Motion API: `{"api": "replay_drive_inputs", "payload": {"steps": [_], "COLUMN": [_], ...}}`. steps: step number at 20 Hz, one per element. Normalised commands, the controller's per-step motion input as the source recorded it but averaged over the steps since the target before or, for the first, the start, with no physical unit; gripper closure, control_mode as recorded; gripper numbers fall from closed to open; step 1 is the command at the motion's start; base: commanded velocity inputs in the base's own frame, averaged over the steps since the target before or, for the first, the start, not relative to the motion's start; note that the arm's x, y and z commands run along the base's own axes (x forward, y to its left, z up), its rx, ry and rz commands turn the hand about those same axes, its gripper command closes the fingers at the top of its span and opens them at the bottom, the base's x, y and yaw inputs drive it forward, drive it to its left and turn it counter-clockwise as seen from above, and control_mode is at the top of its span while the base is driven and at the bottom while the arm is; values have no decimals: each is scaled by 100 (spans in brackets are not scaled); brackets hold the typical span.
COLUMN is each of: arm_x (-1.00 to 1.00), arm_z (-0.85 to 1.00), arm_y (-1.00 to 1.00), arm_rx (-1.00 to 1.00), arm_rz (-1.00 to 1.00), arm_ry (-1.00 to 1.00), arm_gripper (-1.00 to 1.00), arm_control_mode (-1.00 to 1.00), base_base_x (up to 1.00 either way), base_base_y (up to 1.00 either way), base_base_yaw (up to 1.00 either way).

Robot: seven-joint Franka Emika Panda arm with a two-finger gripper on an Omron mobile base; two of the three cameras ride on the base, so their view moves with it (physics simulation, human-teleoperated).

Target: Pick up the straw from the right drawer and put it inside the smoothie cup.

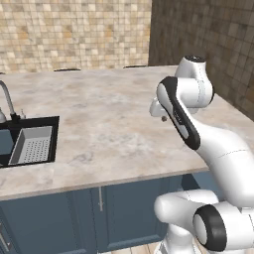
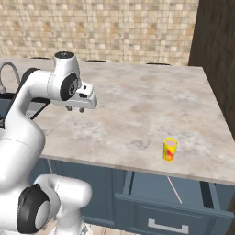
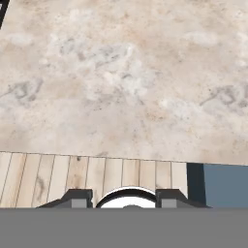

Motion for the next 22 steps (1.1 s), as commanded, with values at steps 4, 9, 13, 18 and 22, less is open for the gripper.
{"api": "replay_drive_inputs", "payload": {"steps": [4, 9, 13, 18, 22], "arm_x": [-8, -49, -58, -46, -25], "arm_z": [0, -10, -25, -28, -23], "arm_y": [-6, -6, 0, 0, 0], "arm_rx": [0, 0, -2, -1, 0], "arm_rz": [0, 0, 0, 0, 0], "arm_ry": [0, 0, 0, 0, 0], "arm_gripper": [-100, -100, -100, -100, -100], "arm_control_mode": [-100, -100, -100, -100, -100], "base_base_x": [0, 0, 0, 0, 0], "base_base_y": [0, 0, 0, 0, 0], "base_base_yaw": [0, 0, 0, 0, 0]}}
